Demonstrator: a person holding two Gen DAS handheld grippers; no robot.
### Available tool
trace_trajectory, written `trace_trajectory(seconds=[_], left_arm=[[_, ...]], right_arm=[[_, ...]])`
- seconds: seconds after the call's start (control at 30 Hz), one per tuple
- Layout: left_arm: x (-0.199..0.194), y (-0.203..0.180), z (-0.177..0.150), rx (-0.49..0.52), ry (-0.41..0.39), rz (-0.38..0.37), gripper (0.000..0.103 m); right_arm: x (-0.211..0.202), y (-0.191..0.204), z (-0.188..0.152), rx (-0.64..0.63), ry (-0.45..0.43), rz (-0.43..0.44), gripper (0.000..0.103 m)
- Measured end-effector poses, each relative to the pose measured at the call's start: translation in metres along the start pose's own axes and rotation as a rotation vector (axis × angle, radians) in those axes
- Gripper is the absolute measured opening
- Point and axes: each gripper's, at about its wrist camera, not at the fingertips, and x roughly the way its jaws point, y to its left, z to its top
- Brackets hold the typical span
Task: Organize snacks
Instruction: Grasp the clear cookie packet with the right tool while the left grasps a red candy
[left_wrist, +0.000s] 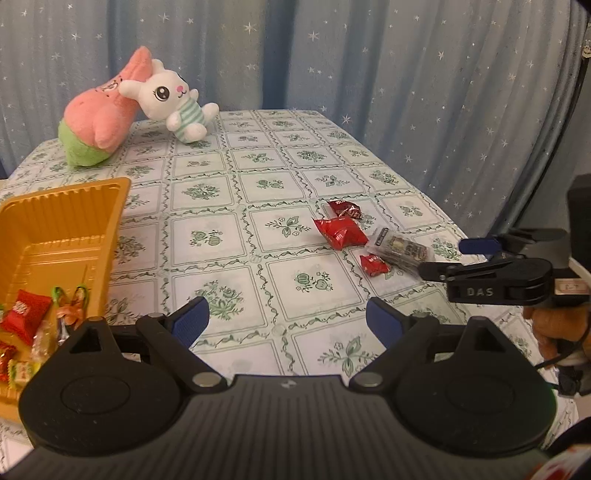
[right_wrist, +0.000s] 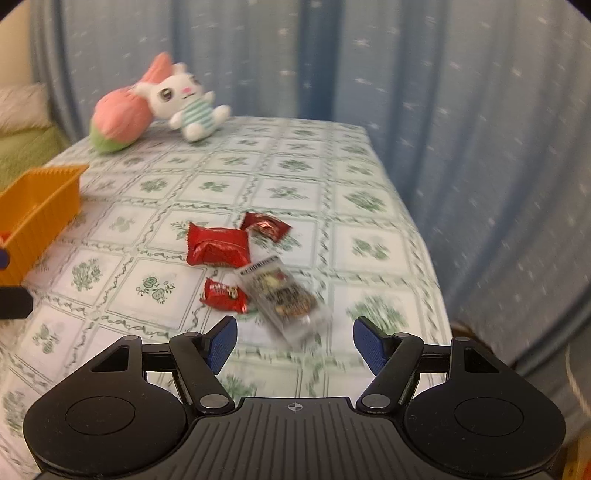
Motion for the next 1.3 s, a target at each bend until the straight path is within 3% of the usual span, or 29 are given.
trace_trajectory(seconds=[0.13,0.33,0.47,0.63,0.77,0.87,0.93,1.03,1.3], left_arm=[[0.013,-0.001,0.001,0.006,0.009,-0.003,0.091],[0.029,0.002,0.000,0.006,0.024,-0.014,0.091],[0.034,0.005,-0.002,0.002,0.029,-0.022,0.091],[0.034,0.009,-0.003,-0.007,0.029,-0.025,0.091],[0.033,0.011,-0.005,-0.010,0.030,-0.033,0.091],[0.036,0.012,-0.007,-0.011,0.035,-0.049,0.090],[0.039,0.010,-0.009,-0.013,0.035,-0.056,0.088],[0.048,0.003,-0.008,-0.009,0.028,-0.060,0.076],[0.074,-0.017,-0.009,0.015,-0.015,-0.036,0.052]], right_arm=[[0.025,-0.002,0.004,-0.065,0.011,0.024,0.070],[0.051,-0.012,0.013,-0.068,0.035,0.082,0.056],[0.056,-0.010,0.015,-0.060,0.046,0.103,0.039],[0.047,0.011,0.011,-0.080,0.064,0.122,0.038],[0.036,0.037,0.002,-0.096,0.075,0.223,0.038],[0.030,0.044,-0.001,-0.022,0.077,0.304,0.038],[0.026,0.045,0.000,0.010,0.063,0.261,0.038],[0.021,0.040,0.002,0.061,0.040,0.195,0.038],[0.014,0.017,-0.001,0.199,0.016,0.107,0.038]])
